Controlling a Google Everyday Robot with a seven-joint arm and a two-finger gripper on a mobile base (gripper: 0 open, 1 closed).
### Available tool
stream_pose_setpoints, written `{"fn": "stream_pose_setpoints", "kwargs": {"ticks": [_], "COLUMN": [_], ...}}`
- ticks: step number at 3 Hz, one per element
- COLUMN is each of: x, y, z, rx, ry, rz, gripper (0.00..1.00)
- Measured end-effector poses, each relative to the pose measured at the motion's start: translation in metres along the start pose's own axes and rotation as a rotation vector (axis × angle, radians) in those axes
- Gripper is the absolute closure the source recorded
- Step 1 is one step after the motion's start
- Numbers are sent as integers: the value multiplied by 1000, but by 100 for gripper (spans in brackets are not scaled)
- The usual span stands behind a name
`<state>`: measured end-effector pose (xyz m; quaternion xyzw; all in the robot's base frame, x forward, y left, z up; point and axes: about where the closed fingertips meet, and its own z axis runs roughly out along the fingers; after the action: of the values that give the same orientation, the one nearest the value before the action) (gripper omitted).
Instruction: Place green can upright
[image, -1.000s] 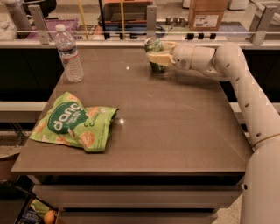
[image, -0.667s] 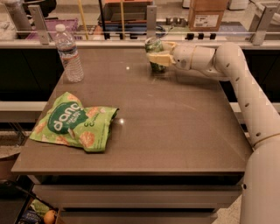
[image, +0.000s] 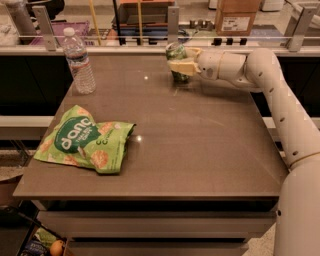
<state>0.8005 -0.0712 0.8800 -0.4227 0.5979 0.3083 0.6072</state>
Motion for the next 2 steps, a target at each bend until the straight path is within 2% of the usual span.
{"fn": "stream_pose_setpoints", "kwargs": {"ticks": [1, 2], "x": [0, 0], "y": [0, 1], "z": [0, 2], "rx": [0, -4], "ry": [0, -1], "rz": [0, 1], "gripper": [100, 83]}}
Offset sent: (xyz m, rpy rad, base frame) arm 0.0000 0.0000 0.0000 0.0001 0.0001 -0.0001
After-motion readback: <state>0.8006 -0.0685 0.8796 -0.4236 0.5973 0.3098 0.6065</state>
